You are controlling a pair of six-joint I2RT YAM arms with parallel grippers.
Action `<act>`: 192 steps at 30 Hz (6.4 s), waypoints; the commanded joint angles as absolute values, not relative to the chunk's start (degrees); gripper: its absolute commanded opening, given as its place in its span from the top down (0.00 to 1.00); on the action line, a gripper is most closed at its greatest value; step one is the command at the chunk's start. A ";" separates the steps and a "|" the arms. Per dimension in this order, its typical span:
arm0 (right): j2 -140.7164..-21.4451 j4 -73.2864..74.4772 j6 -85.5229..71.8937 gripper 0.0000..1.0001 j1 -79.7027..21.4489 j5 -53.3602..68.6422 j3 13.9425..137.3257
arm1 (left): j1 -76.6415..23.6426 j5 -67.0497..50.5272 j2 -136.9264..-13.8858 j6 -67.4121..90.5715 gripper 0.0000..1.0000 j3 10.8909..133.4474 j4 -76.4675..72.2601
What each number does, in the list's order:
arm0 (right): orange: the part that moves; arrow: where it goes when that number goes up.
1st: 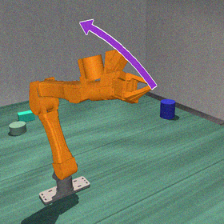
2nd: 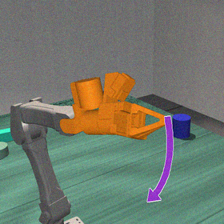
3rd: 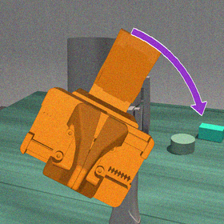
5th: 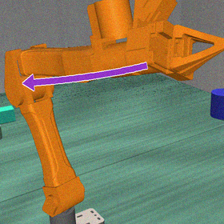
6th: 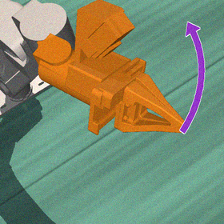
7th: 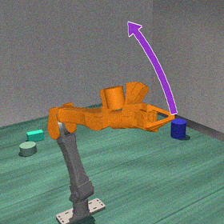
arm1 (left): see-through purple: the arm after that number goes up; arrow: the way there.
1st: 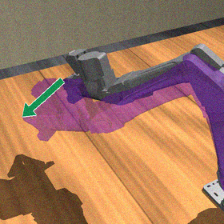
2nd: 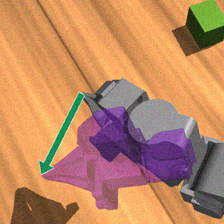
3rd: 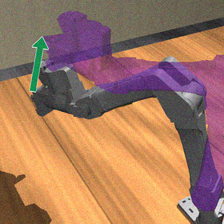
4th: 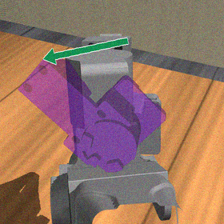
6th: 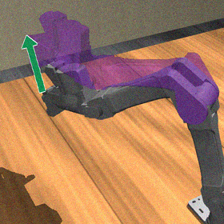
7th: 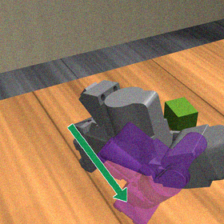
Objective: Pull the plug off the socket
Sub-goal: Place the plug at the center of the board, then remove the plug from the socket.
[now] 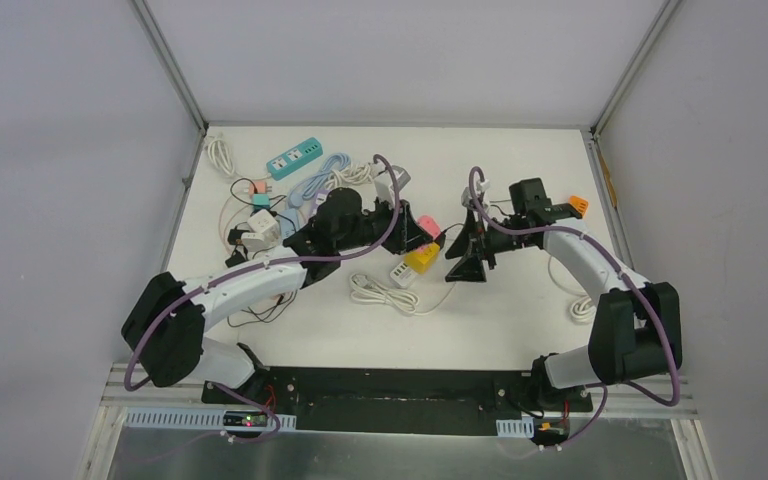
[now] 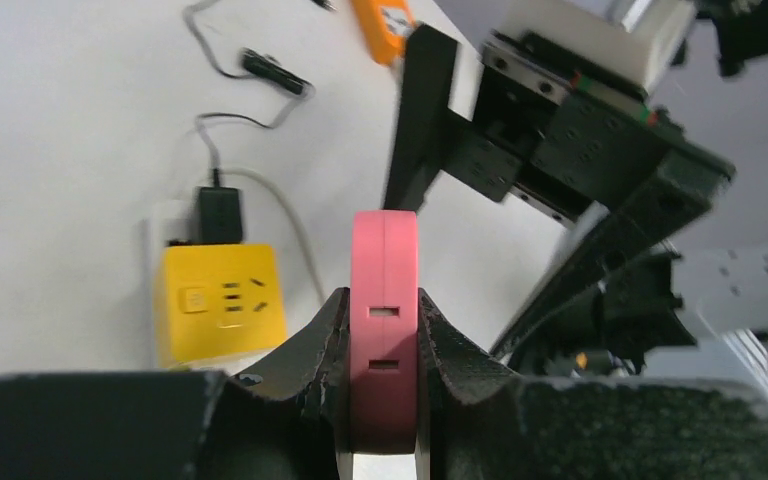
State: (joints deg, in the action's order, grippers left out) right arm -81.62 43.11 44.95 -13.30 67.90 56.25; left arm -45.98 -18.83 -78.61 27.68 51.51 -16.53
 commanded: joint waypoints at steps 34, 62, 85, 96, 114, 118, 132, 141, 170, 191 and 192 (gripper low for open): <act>-82.70 56.88 51.77 0.48 -15.73 74.15 57.01 | -52.37 -43.49 -90.25 12.85 1.00 57.77 -14.73; -83.68 68.61 61.38 1.00 -15.86 70.93 61.34 | -51.81 -32.80 -83.22 15.50 0.30 52.68 -16.04; -83.94 43.98 31.89 1.00 2.55 55.34 59.97 | -46.70 -3.36 -57.81 18.94 0.01 40.70 -14.46; -86.44 34.18 15.94 1.00 12.94 38.21 64.96 | -45.78 -3.05 -59.41 16.89 0.01 41.84 -10.76; -101.32 33.14 8.78 1.00 14.76 29.33 78.03 | -45.26 -1.96 -60.00 17.99 0.01 40.69 -10.28; -105.18 32.83 6.79 0.97 14.96 26.95 81.48 | -45.17 -1.71 -60.52 18.61 0.01 40.86 -10.29; -115.91 33.74 2.56 0.83 17.63 23.35 94.80 | -45.00 -1.49 -61.35 19.50 0.01 41.13 -10.00; -122.80 38.29 2.58 0.71 17.79 25.99 102.16 | -44.93 -1.49 -61.62 19.86 0.01 41.37 -9.52; -96.26 39.95 16.16 0.00 18.90 35.82 92.37 | -43.92 -0.69 -61.12 26.25 0.01 39.56 -13.08; -99.08 97.73 89.08 0.00 5.11 64.57 85.08 | -45.27 -8.73 -70.95 27.17 0.08 43.80 -10.29; -98.68 95.20 85.53 0.00 4.84 63.73 84.39 | -46.39 -7.03 -71.54 24.54 0.08 44.49 -9.60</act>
State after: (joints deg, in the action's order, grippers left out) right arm -102.21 85.06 82.50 5.63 63.61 84.64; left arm -44.31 -10.48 -70.13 29.21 41.65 -9.34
